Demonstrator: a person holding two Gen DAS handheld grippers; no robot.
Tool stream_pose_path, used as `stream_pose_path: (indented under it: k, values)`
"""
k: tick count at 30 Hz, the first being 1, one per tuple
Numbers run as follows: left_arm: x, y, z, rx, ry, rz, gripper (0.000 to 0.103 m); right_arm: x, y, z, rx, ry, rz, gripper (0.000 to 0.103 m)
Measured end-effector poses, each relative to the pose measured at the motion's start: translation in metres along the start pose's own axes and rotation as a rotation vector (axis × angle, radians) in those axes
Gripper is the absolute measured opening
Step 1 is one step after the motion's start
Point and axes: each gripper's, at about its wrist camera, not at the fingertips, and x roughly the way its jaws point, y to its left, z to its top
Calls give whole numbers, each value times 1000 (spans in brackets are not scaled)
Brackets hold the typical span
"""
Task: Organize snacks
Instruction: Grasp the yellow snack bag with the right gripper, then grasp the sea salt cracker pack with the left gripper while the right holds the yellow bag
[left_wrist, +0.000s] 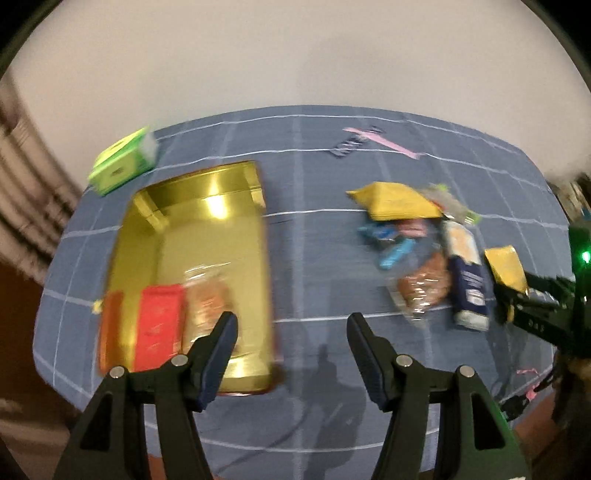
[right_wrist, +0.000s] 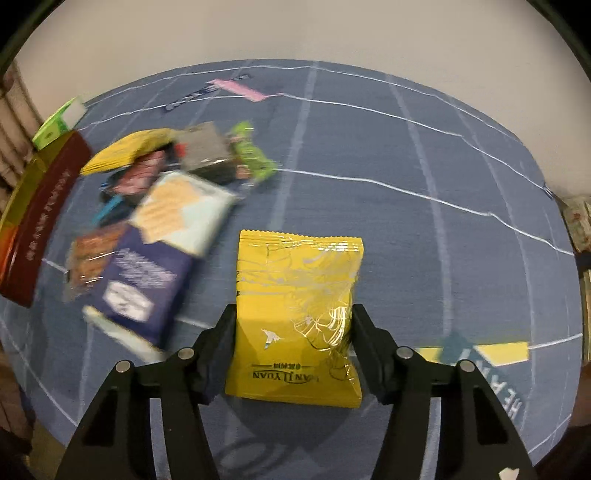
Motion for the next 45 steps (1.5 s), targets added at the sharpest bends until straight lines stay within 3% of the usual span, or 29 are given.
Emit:
stream_pose_path:
  k: [9, 16, 23, 31, 33, 43, 45]
  values:
    - [14, -91, 16, 116, 42, -153, 63, 3, -64, -2, 99, -37, -39, 56]
    - [34, -142, 24, 139, 72, -151, 63, 9, -89, 2, 136, -81, -55, 56]
    - [62, -166, 26, 110, 115, -79, 63, 8, -96, -2, 131, -125, -55, 57]
    - [88, -195, 28, 123, 125, 70, 63, 8, -96, -4, 136, -135, -51, 58]
    - [91, -201, 27, 140, 97, 104, 63, 8, -96, -4, 133, -134, -52, 58]
    - [88, -209, 18, 188, 49, 112, 62, 9, -94, -5, 138, -138, -53, 59]
    - [87, -213, 16, 207, 44, 101, 53, 9, -94, -5, 135, -136, -54, 59]
